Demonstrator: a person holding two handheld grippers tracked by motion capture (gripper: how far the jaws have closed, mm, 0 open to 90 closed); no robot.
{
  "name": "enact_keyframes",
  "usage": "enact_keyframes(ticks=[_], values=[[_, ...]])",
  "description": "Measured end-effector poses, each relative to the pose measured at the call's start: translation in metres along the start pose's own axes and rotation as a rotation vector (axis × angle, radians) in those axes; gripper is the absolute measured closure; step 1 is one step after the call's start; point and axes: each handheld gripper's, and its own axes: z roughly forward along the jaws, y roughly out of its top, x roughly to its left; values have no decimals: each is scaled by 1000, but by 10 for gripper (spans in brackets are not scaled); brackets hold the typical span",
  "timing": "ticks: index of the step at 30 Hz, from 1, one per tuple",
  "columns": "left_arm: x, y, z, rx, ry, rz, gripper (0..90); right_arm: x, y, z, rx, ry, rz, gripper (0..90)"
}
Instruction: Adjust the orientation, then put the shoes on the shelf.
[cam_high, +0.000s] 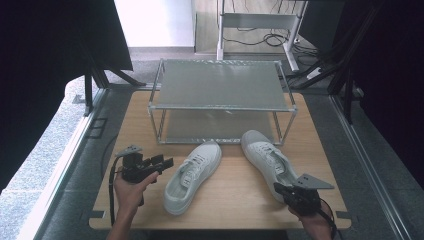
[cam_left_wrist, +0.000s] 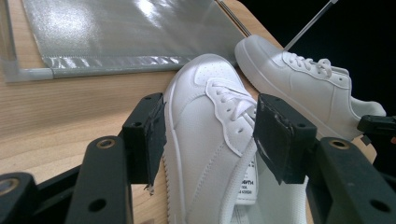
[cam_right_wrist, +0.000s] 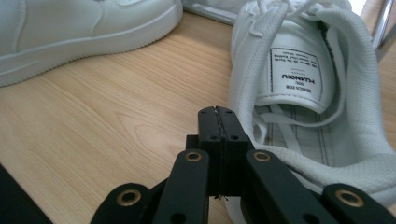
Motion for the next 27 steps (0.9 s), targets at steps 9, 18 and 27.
enact_keyframes(ticks=[9, 18, 27], values=[[-16, 3, 2, 14, -6, 100, 409, -1, 4, -3, -86, 72, 21, 715], [-27, 9, 1, 30, 62, 218, 347, -4, 22, -12, -186, 63, 26, 560], [-23, 7, 4, 67, 22, 207, 352, -9, 22, -10, -193, 62, 32, 549]])
